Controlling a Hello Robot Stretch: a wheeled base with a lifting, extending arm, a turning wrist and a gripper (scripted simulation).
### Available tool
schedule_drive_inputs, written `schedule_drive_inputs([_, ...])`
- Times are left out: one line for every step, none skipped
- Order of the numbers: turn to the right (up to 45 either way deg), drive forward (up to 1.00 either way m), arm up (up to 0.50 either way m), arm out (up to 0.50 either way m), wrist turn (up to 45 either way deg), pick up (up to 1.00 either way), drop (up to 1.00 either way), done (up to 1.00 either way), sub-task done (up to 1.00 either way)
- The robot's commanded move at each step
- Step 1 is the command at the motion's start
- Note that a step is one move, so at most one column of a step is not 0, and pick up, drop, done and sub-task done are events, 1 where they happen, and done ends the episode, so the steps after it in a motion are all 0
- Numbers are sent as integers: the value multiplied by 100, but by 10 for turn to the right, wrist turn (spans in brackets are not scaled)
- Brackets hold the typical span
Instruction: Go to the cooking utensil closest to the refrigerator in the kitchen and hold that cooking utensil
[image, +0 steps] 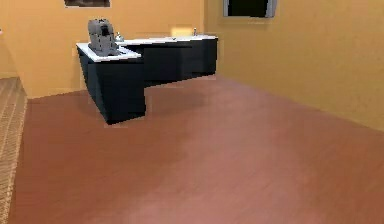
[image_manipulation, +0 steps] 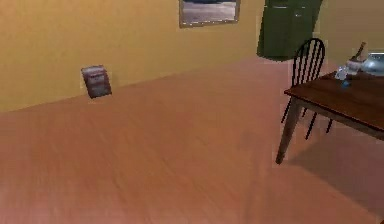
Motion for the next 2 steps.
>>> schedule_drive_inputs([0,100,0,0,0,0,0,0,0])
schedule_drive_inputs([0,100,0,0,0,0,0,0,0])
